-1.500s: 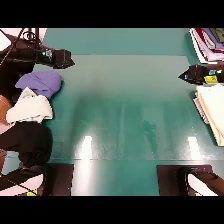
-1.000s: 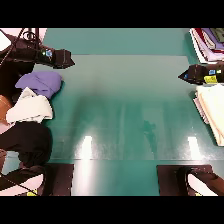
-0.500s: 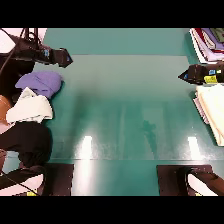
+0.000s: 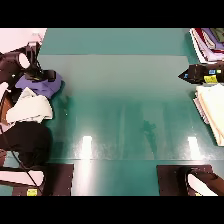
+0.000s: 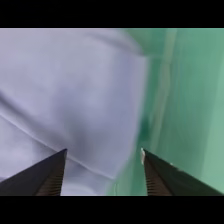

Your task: Fold the shirts.

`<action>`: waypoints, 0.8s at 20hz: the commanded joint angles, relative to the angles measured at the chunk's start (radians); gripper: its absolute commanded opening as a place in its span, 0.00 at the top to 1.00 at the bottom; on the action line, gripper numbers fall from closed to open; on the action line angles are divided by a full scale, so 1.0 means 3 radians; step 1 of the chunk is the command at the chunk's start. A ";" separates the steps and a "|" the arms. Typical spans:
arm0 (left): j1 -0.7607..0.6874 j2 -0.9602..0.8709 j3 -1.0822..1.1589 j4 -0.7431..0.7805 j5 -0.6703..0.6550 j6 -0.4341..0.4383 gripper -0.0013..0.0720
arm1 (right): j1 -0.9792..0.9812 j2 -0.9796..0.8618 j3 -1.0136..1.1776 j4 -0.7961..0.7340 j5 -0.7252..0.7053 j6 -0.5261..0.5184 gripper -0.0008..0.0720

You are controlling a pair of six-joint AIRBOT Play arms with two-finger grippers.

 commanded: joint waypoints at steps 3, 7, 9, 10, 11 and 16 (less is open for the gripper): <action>0.0160 -0.0281 -0.0014 0.0032 0.0095 -0.0045 0.25 | 0.0004 0.0001 -0.0001 0.0001 -0.0006 0.0001 0.96; 0.0160 -0.0206 0.0160 0.0029 0.0015 -0.0046 0.95 | 0.0003 0.0001 0.0000 0.0024 -0.0038 0.0003 0.96; 0.0160 -0.0017 0.0347 0.0029 -0.0036 -0.0042 0.95 | 0.0003 0.0001 0.0064 0.0029 -0.0094 0.0003 0.96; 0.0156 0.0142 0.0467 0.0025 -0.0037 -0.0038 0.95 | 0.0003 0.0001 0.0167 0.0029 -0.0118 0.0001 0.96; 0.0156 0.0323 0.0590 0.0015 -0.0043 -0.0015 0.95 | 0.0003 0.0001 0.0292 0.0028 -0.0136 0.0001 0.96; 0.0121 0.1312 0.1315 -0.0469 -0.0549 0.0366 0.95 | 0.0003 0.0001 0.0991 -0.0008 -0.0350 0.0000 0.96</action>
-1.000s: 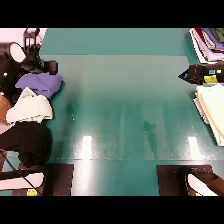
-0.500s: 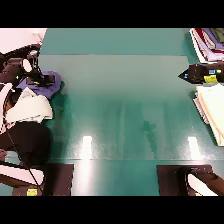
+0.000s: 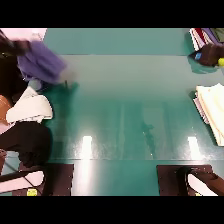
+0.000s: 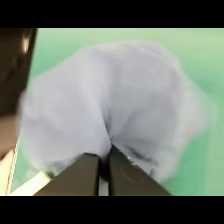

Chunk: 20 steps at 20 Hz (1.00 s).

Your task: Fold the shirts.

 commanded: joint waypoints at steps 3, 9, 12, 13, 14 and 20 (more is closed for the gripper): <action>-0.0420 0.0865 0.0504 -0.0305 -0.0512 0.0291 0.95 | 0.0001 0.0000 0.0623 -0.0028 -0.0197 -0.0004 0.96; -0.1933 0.0619 0.0390 -0.0303 -0.0847 0.0175 0.95 | -0.0005 0.0000 0.0888 -0.0025 -0.0155 -0.0093 0.96; -0.2693 0.0163 0.0278 -0.0342 -0.0801 0.0186 0.95 | -0.0005 0.0009 0.0889 -0.0023 -0.0075 -0.0093 0.96; -0.2875 0.0000 0.0256 -0.0361 -0.0740 0.0214 0.94 | -0.0005 0.0009 0.0889 -0.0023 -0.0018 -0.0093 0.96; -0.3024 -0.0174 0.0252 -0.0380 -0.0659 0.0245 0.57 | -0.0005 0.0008 0.0889 -0.0023 0.0031 -0.0093 0.96; -0.2761 -0.0562 0.0252 0.0019 -0.0637 0.0266 0.16 | -0.0005 0.0009 0.0889 -0.0023 0.0182 -0.0093 0.96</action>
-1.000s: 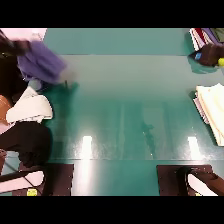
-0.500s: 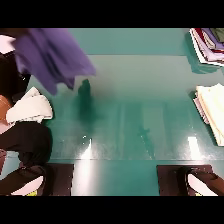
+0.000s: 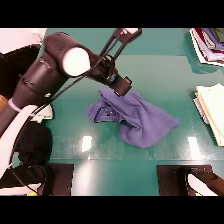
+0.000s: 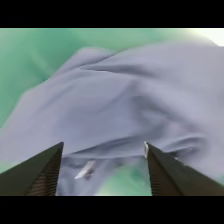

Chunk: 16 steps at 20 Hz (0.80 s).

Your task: Fold the shirts.

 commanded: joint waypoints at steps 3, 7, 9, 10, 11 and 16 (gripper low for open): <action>0.0815 -0.0145 -0.0146 0.0142 -0.0233 -0.0164 0.16 | -0.0003 0.0001 0.0004 0.0003 0.0081 0.0000 0.96; 0.1528 -0.0145 -0.0908 -0.0544 -0.0233 -0.0078 0.16 | -0.0003 -0.0004 -0.0032 0.0004 0.0069 0.0000 0.96; 0.1727 -0.0145 -0.1446 -0.0997 -0.0142 0.0102 0.16 | -0.0003 -0.0006 -0.0094 0.0005 0.0064 0.0001 0.96; 0.1774 -0.0145 -0.1677 -0.1151 -0.0089 0.0179 0.16 | -0.0003 -0.0006 -0.0134 0.0006 0.0053 0.0001 0.96; 0.1792 -0.0146 -0.1898 -0.1240 -0.0008 0.0205 0.16 | -0.0003 -0.0008 -0.0161 0.0006 0.0053 0.0001 0.96; 0.1789 -0.0146 -0.2539 -0.1729 0.0450 0.0342 0.16 | -0.0001 -0.0025 -0.0238 0.0018 0.0029 0.0003 0.96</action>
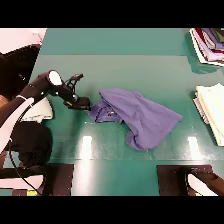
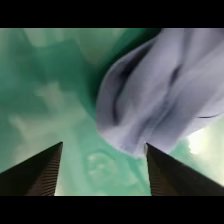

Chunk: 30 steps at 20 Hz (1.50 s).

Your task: Fold the shirts.

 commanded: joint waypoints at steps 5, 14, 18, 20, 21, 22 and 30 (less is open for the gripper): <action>0.0043 -0.0010 -0.0402 -0.0777 0.0511 0.0277 0.17 | -0.0003 -0.0051 -0.0037 0.0024 0.0018 0.0004 0.96; 0.0477 0.0282 0.0207 -0.0469 0.0519 0.0252 0.95 | -0.0116 0.0193 -0.0880 -0.0445 0.0727 0.0148 0.96; 0.0685 0.0472 0.0437 -0.0361 0.0444 0.0276 0.95 | -0.0581 0.0482 -0.2277 -0.0416 0.0572 0.0149 0.75; 0.0698 0.0488 0.0437 -0.0306 0.0429 0.0278 0.95 | -0.0839 0.0502 -0.2911 -0.0245 0.0423 0.0144 0.32; 0.0698 0.0487 0.0436 -0.0299 0.0398 0.0278 0.95 | -0.0935 0.0476 -0.3166 -0.0062 0.0298 0.0097 0.32; 0.0698 0.0487 0.0436 -0.0300 0.0390 0.0278 0.95 | -0.1005 0.0417 -0.3389 0.0145 0.0139 -0.0039 0.32; 0.0698 0.0487 0.0436 -0.0286 0.0360 0.0280 0.95 | -0.0931 -0.0599 -0.3539 0.1328 -0.0796 -0.0617 0.40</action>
